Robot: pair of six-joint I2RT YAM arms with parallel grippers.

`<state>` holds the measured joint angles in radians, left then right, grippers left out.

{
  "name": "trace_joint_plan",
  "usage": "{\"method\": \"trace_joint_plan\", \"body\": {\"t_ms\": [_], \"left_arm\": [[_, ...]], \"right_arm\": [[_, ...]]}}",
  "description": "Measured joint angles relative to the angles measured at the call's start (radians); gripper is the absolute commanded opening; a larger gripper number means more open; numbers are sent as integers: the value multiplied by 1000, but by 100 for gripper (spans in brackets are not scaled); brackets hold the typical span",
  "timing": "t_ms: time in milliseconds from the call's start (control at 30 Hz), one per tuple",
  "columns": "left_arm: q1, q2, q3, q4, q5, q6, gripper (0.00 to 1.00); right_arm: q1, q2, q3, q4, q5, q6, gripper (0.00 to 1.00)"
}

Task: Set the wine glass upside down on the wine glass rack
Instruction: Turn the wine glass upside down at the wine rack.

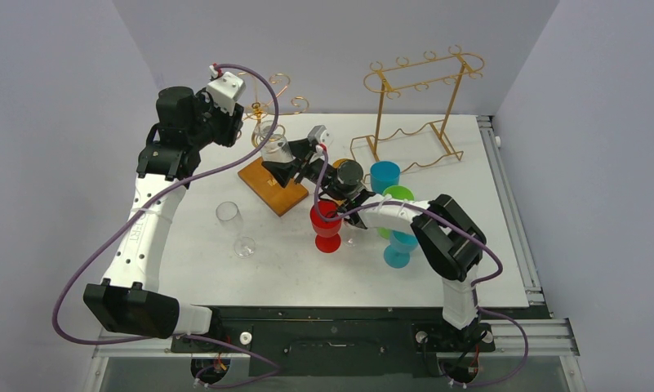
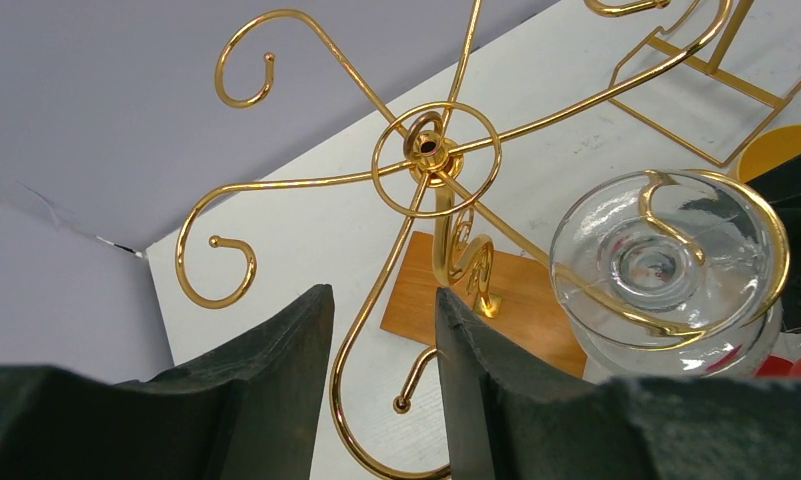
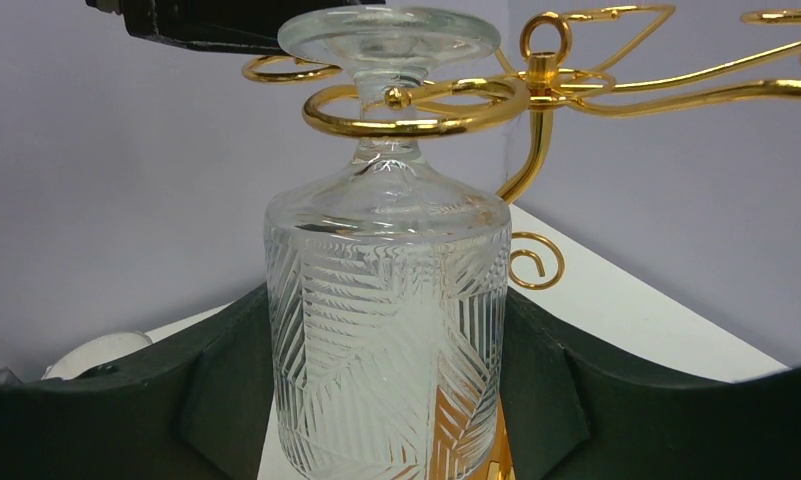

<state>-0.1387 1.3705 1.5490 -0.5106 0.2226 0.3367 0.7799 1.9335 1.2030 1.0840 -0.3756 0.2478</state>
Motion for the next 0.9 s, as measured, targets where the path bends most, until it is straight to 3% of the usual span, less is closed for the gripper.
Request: {"method": "trace_joint_plan", "body": {"t_ms": [467, 900], "left_arm": [[0, 3, 0, 8, -16, 10, 38], [2, 24, 0, 30, -42, 15, 38]], "right_arm": [[0, 51, 60, 86, -24, 63, 0], [-23, 55, -34, 254, 31, 137, 0]]}}
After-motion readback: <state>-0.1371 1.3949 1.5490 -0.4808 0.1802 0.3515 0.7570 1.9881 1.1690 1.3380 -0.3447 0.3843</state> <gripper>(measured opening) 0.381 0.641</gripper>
